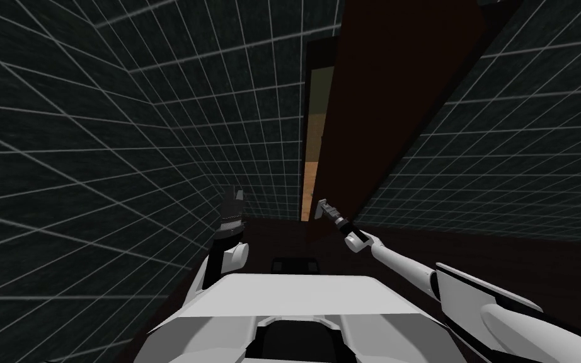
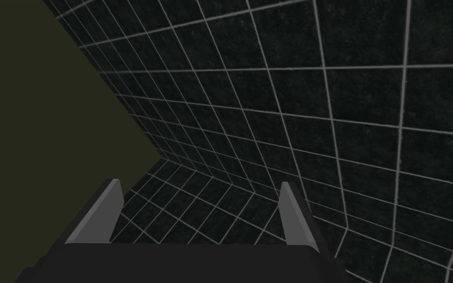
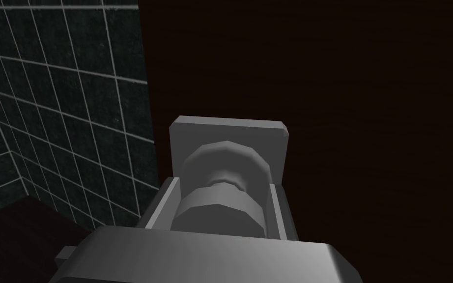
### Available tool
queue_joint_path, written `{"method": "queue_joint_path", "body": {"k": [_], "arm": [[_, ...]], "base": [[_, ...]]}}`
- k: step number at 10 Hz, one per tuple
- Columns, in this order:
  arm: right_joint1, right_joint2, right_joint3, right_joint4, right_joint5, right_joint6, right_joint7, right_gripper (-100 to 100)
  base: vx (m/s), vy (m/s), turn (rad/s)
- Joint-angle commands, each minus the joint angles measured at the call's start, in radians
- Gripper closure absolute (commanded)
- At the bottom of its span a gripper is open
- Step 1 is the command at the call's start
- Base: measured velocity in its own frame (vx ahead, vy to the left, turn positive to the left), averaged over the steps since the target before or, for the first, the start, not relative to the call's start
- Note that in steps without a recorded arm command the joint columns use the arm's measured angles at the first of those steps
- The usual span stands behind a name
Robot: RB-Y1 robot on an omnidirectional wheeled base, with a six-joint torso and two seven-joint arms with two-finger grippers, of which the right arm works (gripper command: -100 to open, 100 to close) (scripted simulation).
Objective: Pull the door open
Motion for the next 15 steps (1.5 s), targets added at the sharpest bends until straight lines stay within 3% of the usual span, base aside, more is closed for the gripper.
{"method": "queue_joint_path", "body": {"k": [1, 8, 9, 15], "arm": [[0.000, -0.015, 0.017, -0.001, 0.005, -0.018, -0.014, 100], [0.003, -0.103, 0.119, -0.010, 0.033, -0.130, -0.101, 100], [-0.001, -0.093, 0.112, -0.003, 0.032, -0.122, -0.094, 100], [-0.006, -0.125, 0.161, 0.017, 0.064, -0.186, -0.151, 100]], "base": [[-0.117, -0.074, 0.107], [-0.212, -0.171, 0.146], [-0.098, -0.074, 0.031], [-0.169, -0.141, 0.140]]}}
